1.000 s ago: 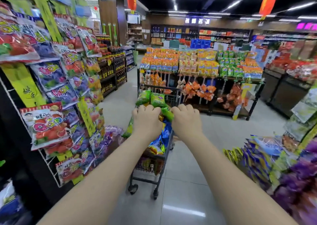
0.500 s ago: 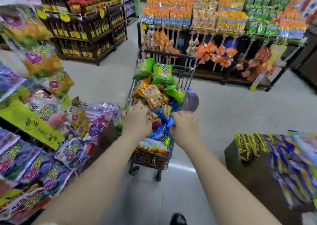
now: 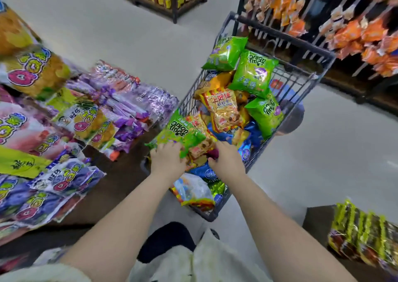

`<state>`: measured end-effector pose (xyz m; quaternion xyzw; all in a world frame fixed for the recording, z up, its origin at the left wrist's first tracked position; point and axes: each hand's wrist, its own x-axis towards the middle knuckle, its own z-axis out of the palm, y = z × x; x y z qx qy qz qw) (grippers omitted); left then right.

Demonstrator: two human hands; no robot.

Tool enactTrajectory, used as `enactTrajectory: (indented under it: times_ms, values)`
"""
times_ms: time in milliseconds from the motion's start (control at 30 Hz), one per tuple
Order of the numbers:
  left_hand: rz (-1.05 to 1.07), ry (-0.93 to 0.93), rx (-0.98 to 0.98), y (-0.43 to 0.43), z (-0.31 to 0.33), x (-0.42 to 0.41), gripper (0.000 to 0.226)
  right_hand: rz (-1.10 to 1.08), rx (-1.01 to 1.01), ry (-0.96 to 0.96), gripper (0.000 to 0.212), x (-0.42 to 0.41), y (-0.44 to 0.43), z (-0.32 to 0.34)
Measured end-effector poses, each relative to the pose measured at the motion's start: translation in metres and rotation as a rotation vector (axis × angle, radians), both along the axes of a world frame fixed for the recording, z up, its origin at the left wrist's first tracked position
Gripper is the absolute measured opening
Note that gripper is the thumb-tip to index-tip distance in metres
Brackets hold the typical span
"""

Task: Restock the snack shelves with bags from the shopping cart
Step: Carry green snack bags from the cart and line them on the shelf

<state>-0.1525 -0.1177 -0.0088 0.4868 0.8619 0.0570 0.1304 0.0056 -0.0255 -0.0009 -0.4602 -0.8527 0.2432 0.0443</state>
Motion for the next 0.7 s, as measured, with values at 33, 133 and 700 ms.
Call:
enactTrajectory:
  times_ms: [33, 133, 700]
  values:
    - [0.037, -0.031, -0.008, 0.0, -0.007, -0.007, 0.038, 0.0, -0.073, 0.023, 0.026, -0.007, 0.006, -0.008]
    - [0.147, -0.093, -0.024, 0.006, -0.024, -0.034, 0.037, -0.076, -0.353, 0.143, 0.03, -0.031, 0.02, -0.029]
    - [0.193, -0.793, -0.232, 0.082, -0.086, -0.162, 0.078, -0.74, -1.394, 0.328, 0.059, -0.124, 0.05, -0.119]
